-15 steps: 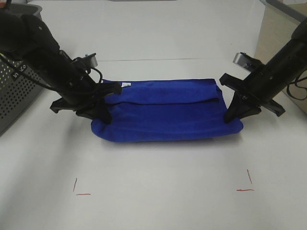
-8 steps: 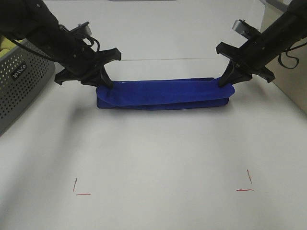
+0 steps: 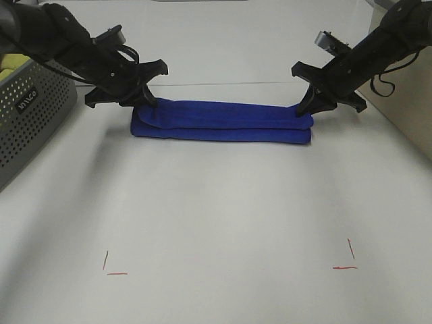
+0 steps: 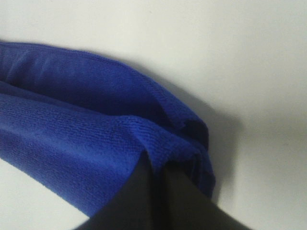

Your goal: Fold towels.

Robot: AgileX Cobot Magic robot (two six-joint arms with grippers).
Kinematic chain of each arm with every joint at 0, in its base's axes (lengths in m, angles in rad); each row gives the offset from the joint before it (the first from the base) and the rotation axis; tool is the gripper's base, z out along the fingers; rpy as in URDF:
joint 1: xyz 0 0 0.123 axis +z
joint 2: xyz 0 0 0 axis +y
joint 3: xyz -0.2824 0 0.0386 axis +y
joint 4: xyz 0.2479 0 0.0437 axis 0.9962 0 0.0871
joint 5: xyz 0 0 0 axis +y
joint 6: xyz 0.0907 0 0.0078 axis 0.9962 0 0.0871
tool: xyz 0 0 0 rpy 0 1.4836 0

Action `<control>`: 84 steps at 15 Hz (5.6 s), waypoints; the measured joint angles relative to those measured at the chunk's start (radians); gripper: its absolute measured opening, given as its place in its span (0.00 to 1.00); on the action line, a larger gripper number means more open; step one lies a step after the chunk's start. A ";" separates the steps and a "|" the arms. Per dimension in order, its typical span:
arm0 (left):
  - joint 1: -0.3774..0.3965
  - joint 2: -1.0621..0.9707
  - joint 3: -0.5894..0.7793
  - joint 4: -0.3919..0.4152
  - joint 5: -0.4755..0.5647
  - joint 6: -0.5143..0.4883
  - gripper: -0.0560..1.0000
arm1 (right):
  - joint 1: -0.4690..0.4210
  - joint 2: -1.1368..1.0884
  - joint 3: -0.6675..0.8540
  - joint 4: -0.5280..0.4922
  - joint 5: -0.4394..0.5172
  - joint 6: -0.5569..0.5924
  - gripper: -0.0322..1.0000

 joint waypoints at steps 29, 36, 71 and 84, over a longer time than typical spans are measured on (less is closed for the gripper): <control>0.041 0.162 -0.168 -0.108 0.157 0.160 0.77 | -0.002 -0.074 -0.012 -0.143 0.112 0.075 0.75; 0.040 0.183 -0.174 -0.085 0.167 0.117 0.13 | -0.002 -0.074 -0.012 -0.140 0.112 0.075 0.75; -0.142 0.137 -0.556 -0.170 0.188 -0.103 0.61 | 0.023 -0.107 -0.012 0.136 0.180 -0.037 0.75; -0.008 0.054 -0.556 -0.150 0.261 -0.048 0.61 | 0.149 0.076 -0.012 0.445 0.047 -0.213 0.75</control>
